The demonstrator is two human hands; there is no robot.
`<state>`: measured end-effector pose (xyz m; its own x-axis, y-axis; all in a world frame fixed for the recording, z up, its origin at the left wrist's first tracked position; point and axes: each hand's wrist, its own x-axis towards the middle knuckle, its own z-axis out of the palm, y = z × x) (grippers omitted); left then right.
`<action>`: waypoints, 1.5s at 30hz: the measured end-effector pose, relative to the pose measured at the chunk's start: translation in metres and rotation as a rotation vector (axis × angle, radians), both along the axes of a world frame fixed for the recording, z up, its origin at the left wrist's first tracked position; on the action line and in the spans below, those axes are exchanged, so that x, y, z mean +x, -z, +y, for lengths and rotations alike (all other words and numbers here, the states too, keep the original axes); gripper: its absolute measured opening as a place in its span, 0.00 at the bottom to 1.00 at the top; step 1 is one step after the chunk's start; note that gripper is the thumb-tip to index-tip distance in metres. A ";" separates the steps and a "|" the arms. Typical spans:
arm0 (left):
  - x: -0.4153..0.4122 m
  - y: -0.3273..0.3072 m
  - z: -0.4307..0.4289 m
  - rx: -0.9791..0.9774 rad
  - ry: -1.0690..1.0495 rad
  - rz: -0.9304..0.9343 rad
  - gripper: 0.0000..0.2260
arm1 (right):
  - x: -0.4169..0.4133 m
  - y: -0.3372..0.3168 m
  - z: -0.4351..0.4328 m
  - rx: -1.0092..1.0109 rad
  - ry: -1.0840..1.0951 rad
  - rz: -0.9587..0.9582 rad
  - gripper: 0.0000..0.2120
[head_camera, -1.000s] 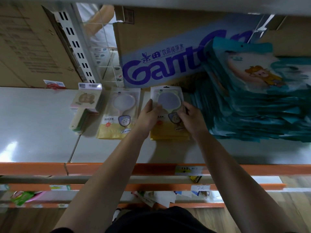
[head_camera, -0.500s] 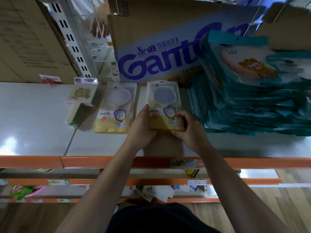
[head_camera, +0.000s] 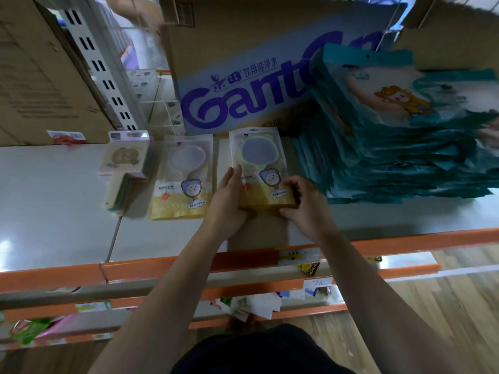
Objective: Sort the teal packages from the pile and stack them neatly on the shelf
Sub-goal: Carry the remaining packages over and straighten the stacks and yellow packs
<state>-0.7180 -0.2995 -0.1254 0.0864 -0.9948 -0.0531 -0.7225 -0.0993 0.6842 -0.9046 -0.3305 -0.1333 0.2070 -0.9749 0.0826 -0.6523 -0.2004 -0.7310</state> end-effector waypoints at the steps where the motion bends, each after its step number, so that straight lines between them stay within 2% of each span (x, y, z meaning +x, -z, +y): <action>1: 0.001 -0.001 0.000 0.010 0.035 0.003 0.46 | 0.000 -0.001 0.002 0.002 -0.010 0.003 0.30; 3: 0.003 -0.006 0.001 0.025 0.118 0.015 0.48 | -0.004 -0.003 0.008 0.007 -0.030 -0.028 0.29; 5: 0.001 -0.012 0.003 -0.048 0.155 0.089 0.48 | -0.012 -0.005 0.015 0.031 0.011 -0.105 0.22; 7: -0.006 -0.020 0.003 -0.172 0.098 0.232 0.39 | -0.025 -0.008 0.024 -0.010 0.105 -0.131 0.12; 9: -0.019 -0.026 0.002 -0.209 0.031 0.359 0.30 | -0.044 -0.009 0.031 -0.085 0.189 -0.103 0.07; 12: -0.046 -0.030 -0.007 -0.219 0.007 0.588 0.21 | -0.082 -0.006 0.032 -0.054 0.360 -0.127 0.07; 16: -0.088 -0.027 -0.020 -0.151 0.036 0.828 0.16 | -0.142 0.005 0.022 -0.102 0.628 -0.274 0.08; 18: -0.111 -0.023 -0.031 -0.152 -0.002 0.903 0.08 | -0.172 0.008 0.015 -0.150 0.683 -0.298 0.13; 20: -0.134 -0.026 -0.040 -0.143 -0.123 0.968 0.10 | -0.194 0.007 0.005 -0.114 0.638 -0.339 0.15; 22: -0.151 -0.026 -0.049 -0.141 -0.220 1.008 0.13 | -0.206 0.006 -0.006 -0.030 0.503 -0.486 0.10; 23: -0.158 -0.028 -0.052 -0.115 -0.266 1.038 0.16 | -0.209 0.006 -0.011 0.005 0.443 -0.572 0.13; 25: -0.166 -0.028 -0.056 -0.076 -0.280 1.074 0.22 | -0.214 0.007 -0.016 0.079 0.358 -0.721 0.17; 26: -0.169 -0.026 -0.056 -0.092 -0.274 1.073 0.20 | -0.217 0.008 -0.018 0.121 0.320 -0.781 0.18; 27: -0.173 -0.026 -0.057 -0.112 -0.263 1.071 0.17 | -0.221 0.010 -0.020 0.163 0.287 -0.825 0.17; 30: -0.182 -0.022 -0.058 -0.173 -0.273 1.077 0.20 | -0.232 0.015 -0.027 0.284 0.211 -0.933 0.13; 36: -0.182 -0.019 -0.060 -0.219 -0.258 1.035 0.20 | -0.224 0.010 -0.044 0.370 0.029 -0.925 0.19; 40: -0.183 -0.019 -0.059 -0.239 -0.234 1.024 0.17 | -0.213 0.006 -0.053 0.383 -0.023 -0.956 0.23; 45: -0.182 -0.013 -0.054 -0.195 -0.208 1.019 0.21 | -0.208 0.013 -0.056 0.397 -0.008 -0.885 0.26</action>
